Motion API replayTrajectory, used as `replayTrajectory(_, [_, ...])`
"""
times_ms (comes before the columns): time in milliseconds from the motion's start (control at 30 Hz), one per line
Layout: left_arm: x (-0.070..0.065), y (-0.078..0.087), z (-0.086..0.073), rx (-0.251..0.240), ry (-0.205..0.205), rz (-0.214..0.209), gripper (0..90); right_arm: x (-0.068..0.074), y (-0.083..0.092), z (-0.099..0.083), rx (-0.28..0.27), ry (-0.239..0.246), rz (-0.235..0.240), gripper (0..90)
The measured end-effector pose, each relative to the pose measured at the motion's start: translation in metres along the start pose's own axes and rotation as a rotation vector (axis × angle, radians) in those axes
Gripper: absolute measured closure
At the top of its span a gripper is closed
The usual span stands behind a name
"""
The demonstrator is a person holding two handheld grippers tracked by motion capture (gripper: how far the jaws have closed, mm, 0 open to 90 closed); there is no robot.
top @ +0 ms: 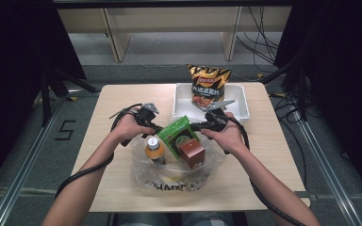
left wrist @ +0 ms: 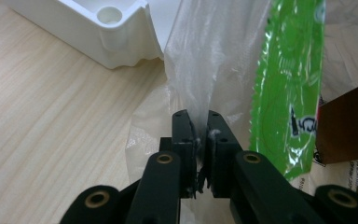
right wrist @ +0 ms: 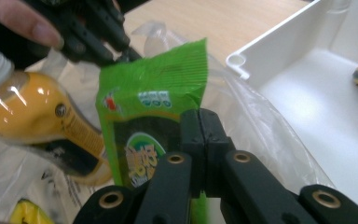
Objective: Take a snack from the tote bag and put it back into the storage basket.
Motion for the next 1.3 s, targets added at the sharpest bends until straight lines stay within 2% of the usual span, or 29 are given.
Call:
replayTrajectory(67, [0.000,0.000,0.001,-0.010,0.014,-0.002,83.3,-0.001,0.001,0.004,-0.017,-0.007,-0.006,90.0])
replayTrajectory(100, [0.001,0.001,0.001,-0.007,0.010,-0.004,83.1,0.001,0.002,0.006,-0.041,-0.025,-0.003,90.0])
replayTrajectory(133, [0.001,0.001,0.001,-0.015,0.014,-0.005,83.0,-0.002,0.003,0.008,-0.048,0.017,-0.007,90.0])
replayTrajectory(167, [0.000,0.000,0.002,-0.026,0.025,-0.017,83.0,0.001,0.004,0.010,-0.059,-0.032,-0.005,90.0])
replayTrajectory(200, [0.000,0.001,0.003,-0.027,0.026,-0.017,83.0,0.000,0.002,0.012,-0.079,-0.015,-0.004,90.0])
replayTrajectory(267, [-0.001,0.001,0.003,-0.031,0.030,-0.021,83.4,0.001,0.002,0.010,-0.064,-0.036,-0.026,90.0])
replayTrajectory(300, [-0.002,0.002,0.004,-0.034,0.032,-0.030,83.8,-0.002,0.000,0.011,-0.081,-0.010,-0.033,90.0])
replayTrajectory(333, [-0.003,0.002,0.005,-0.040,0.036,-0.039,83.8,-0.002,0.001,0.010,-0.075,-0.018,-0.043,90.0])
replayTrajectory(400, [-0.005,0.002,0.006,-0.046,0.034,-0.046,83.9,-0.003,0.000,0.008,-0.069,-0.023,-0.042,90.0])
replayTrajectory(433, [-0.005,0.002,0.006,-0.046,0.029,-0.047,84.1,-0.003,-0.002,0.008,-0.065,-0.008,-0.040,90.0])
replayTrajectory(500, [-0.006,0.002,0.007,-0.038,0.021,-0.053,84.4,-0.001,-0.002,0.008,-0.064,-0.026,-0.041,89.3])
replayTrajectory(567, [-0.008,0.001,0.008,-0.041,0.012,-0.055,84.8,-0.005,0.000,0.008,-0.046,0.014,-0.052,83.9])
replayTrajectory(600, [-0.008,0.001,0.008,-0.039,0.012,-0.056,85.1,-0.001,0.001,0.009,-0.038,-0.010,-0.034,82.0])
replayTrajectory(667, [-0.009,0.000,0.010,-0.045,0.007,-0.057,85.9,-0.004,0.001,0.011,-0.044,0.004,-0.038,78.6])
replayTrajectory(733, [-0.010,0.001,0.010,-0.042,0.005,-0.063,87.1,-0.006,0.000,0.010,-0.016,0.026,-0.049,70.9])
replayTrajectory(833, [-0.013,0.001,0.011,-0.036,0.004,-0.072,87.5,-0.006,-0.006,0.006,0.053,0.015,-0.029,63.8])
replayTrajectory(867, [-0.014,0.001,0.012,-0.036,0.002,-0.080,87.7,-0.009,-0.008,0.003,0.076,0.027,-0.020,61.8])
replayTrajectory(933, [-0.016,0.002,0.014,-0.042,-0.001,-0.088,87.9,-0.010,-0.011,-0.003,0.134,0.005,0.002,58.1])
replayTrajectory(967, [-0.017,0.002,0.016,-0.045,-0.003,-0.089,88.1,-0.012,-0.015,-0.003,0.122,-0.012,-0.006,56.6])
replayTrajectory(1000, [-0.018,0.002,0.016,-0.045,-0.004,-0.093,88.2,-0.011,-0.015,-0.004,0.141,-0.016,0.009,54.8])
replayTrajectory(1033, [-0.018,0.002,0.017,-0.045,-0.007,-0.098,88.3,-0.013,-0.015,-0.003,0.135,0.004,0.009,53.1])
replayTrajectory(1067, [-0.019,0.002,0.018,-0.046,-0.003,-0.099,88.3,-0.014,-0.015,-0.003,0.135,0.002,0.005,50.5])
replayTrajectory(1100, [-0.019,0.002,0.019,-0.048,-0.014,-0.100,88.3,-0.014,-0.015,-0.002,0.138,0.021,0.023,47.6])
replayTrajectory(1167, [-0.021,0.002,0.021,-0.050,-0.017,-0.108,88.3,-0.015,-0.014,-0.002,0.158,0.018,0.022,43.1])
replayTrajectory(1200, [-0.022,0.002,0.022,-0.051,-0.020,-0.107,88.4,-0.017,-0.015,-0.002,0.163,0.040,0.030,42.1])
replayTrajectory(1233, [-0.022,0.002,0.022,-0.047,-0.026,-0.113,88.4,-0.017,-0.016,-0.002,0.161,0.041,0.045,40.6])
replayTrajectory(1300, [-0.024,0.002,0.024,-0.052,-0.026,-0.115,88.3,-0.019,-0.016,0.000,0.149,0.043,0.045,38.6])
Point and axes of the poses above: each handheld gripper's, and its own axes: y roughly backward along the jaws, z roughly out of its top, x roughly to its left, the point moved 9 cm from there along -y, roughly forward along the jaws, and after that the axes turned 6 degrees about z, right-handed, at the moved point
